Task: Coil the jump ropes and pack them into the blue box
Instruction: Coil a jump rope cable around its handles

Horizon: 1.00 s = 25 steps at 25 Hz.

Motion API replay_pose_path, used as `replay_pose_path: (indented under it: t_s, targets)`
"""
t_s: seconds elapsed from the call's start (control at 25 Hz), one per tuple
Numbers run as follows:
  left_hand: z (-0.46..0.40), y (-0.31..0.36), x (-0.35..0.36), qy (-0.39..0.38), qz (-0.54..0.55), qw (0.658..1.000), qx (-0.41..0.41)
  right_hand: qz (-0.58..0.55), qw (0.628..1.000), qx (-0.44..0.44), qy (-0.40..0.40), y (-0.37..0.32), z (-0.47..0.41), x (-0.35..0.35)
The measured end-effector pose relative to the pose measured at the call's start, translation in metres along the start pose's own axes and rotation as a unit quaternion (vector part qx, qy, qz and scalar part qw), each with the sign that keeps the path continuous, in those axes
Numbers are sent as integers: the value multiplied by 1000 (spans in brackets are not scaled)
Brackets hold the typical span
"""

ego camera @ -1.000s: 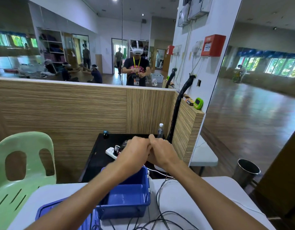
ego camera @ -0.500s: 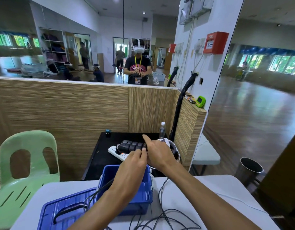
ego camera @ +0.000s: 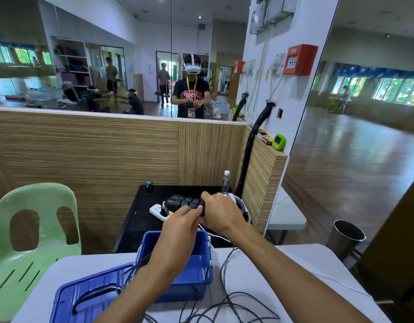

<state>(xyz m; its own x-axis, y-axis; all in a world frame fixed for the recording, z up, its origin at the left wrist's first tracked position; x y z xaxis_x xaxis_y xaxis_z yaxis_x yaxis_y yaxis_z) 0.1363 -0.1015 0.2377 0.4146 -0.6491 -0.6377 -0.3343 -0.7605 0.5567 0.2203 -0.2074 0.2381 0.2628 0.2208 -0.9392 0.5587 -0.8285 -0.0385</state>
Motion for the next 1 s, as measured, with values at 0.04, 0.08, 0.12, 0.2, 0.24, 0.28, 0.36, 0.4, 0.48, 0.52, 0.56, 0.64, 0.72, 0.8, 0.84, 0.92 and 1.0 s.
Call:
replay_pose_path:
  t_s: [0.04,0.08,0.12,0.2,0.24,0.28,0.36,0.4,0.48,0.52,0.56,0.64,0.72,0.8,0.84,0.92,1.0]
  targets:
    - [-1,2,-2,6,61,997,-45,-1,1000,1,-6,-1,1,2]
    - [-2,2,-4,5,122,988,-97,-1,1000,3,-7,-1,3,4]
    - [-2,-3,-5,-3,173,972,-156,3,1000,8,-3,-1,5,4]
    - [-4,-18,-3,-27,219,940,-260,19,1000,13,5,-1,6,6]
    - [-4,-22,-3,-50,205,934,-289,25,1000,12,2,-1,6,7]
    - [-5,-23,-3,-70,166,940,-290,29,1000,11,-7,-2,7,8]
    - [-8,-14,-5,-88,38,967,-236,26,999,6,-21,-4,9,12]
    - [-10,-9,-6,-88,-46,974,-201,26,999,2,-27,-6,10,14]
    - [-12,10,-5,-87,-200,969,-117,26,999,-3,-41,-8,12,15]
    - [-10,20,-1,-94,-261,958,-76,24,998,-3,-51,-9,12,15]
    - [-6,28,6,-116,-312,942,-40,22,998,0,-59,-9,11,14]
    - [4,36,21,-144,-365,920,25,17,998,15,-57,-6,10,11]
    - [11,23,26,-107,-296,949,4,6,998,47,-43,0,10,10]
    - [17,11,20,-19,-86,992,-85,3,997,68,-35,3,12,10]
    - [21,6,17,34,8,993,-116,1,997,71,-32,2,12,10]
    - [24,-3,17,66,120,973,-188,-6,997,72,-22,1,10,9]
    - [22,-17,20,44,201,943,-260,-6,998,69,-12,0,7,9]
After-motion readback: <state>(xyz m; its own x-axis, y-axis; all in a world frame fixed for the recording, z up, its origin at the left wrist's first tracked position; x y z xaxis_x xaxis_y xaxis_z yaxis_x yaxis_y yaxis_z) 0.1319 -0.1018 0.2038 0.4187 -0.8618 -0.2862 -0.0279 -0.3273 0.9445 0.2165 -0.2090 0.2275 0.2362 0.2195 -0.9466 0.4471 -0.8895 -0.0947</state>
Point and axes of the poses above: each hand's wrist, its own z-axis away from the middle knuckle, its own x-axis out of the palm, y = z × x, the point moved 4 cm from there along -z, towards the middle knuckle, and after that the axes turned 6 degrees about -x, right-handed, at the moved point
